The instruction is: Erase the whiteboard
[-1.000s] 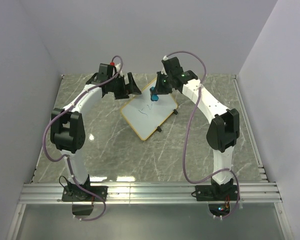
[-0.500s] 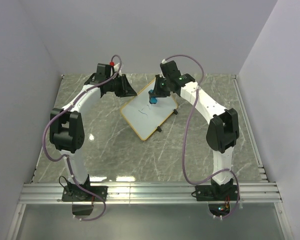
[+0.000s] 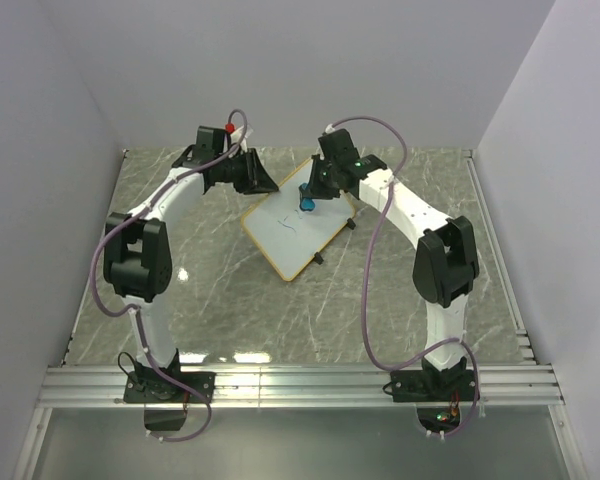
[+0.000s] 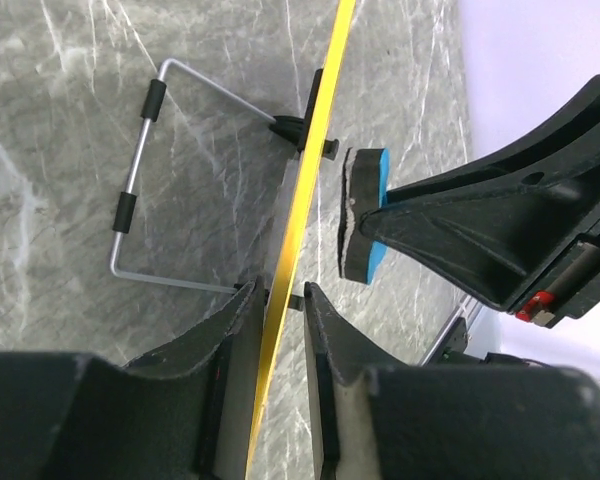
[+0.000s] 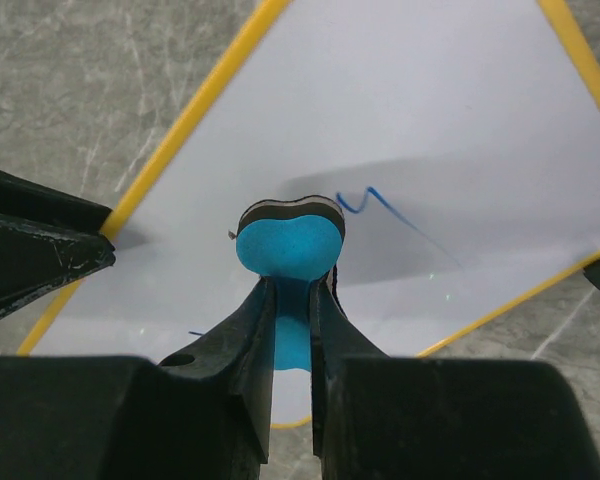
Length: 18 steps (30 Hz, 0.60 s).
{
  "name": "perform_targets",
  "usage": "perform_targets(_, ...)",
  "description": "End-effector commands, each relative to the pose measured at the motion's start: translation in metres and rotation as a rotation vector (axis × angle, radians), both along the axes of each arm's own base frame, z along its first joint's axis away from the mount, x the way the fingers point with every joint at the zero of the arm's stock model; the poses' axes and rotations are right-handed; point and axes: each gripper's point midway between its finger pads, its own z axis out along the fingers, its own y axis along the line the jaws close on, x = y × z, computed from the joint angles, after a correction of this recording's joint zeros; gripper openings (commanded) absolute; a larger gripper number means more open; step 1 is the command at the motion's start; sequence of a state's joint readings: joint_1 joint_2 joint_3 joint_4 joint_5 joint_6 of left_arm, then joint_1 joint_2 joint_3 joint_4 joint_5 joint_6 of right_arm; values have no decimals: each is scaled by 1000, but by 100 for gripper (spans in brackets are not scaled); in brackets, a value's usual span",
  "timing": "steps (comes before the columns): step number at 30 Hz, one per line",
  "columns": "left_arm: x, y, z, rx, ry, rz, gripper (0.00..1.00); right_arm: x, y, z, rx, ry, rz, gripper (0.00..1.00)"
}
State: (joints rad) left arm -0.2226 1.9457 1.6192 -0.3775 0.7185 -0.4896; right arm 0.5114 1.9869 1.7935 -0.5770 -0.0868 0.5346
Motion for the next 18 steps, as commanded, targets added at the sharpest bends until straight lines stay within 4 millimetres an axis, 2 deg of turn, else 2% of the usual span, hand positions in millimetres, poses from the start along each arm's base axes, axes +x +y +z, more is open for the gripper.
perform_targets(1,-3,-23,12,-31,-55,-97,29,12,-15,37,42,-102,-67,0)
perform_targets(7,-6,-32,-2,11,-46,-126,28,17,-20,37,58,-107,-97,0)
perform_targets(9,-6,-32,-5,18,-42,-125,23,19,-22,38,63,-111,-106,0)
perform_targets(11,-6,-31,-8,33,-39,-120,9,23,-22,38,80,-118,-119,0)
perform_targets(14,-5,-29,-12,48,-35,-119,0,35,-21,41,104,-138,-148,0)
perform_targets(16,-5,-27,-14,60,-36,-120,0,43,-22,44,113,-158,-185,0)
perform_targets(18,-6,-24,-19,81,-25,-119,0,48,-21,39,129,-155,-201,0)
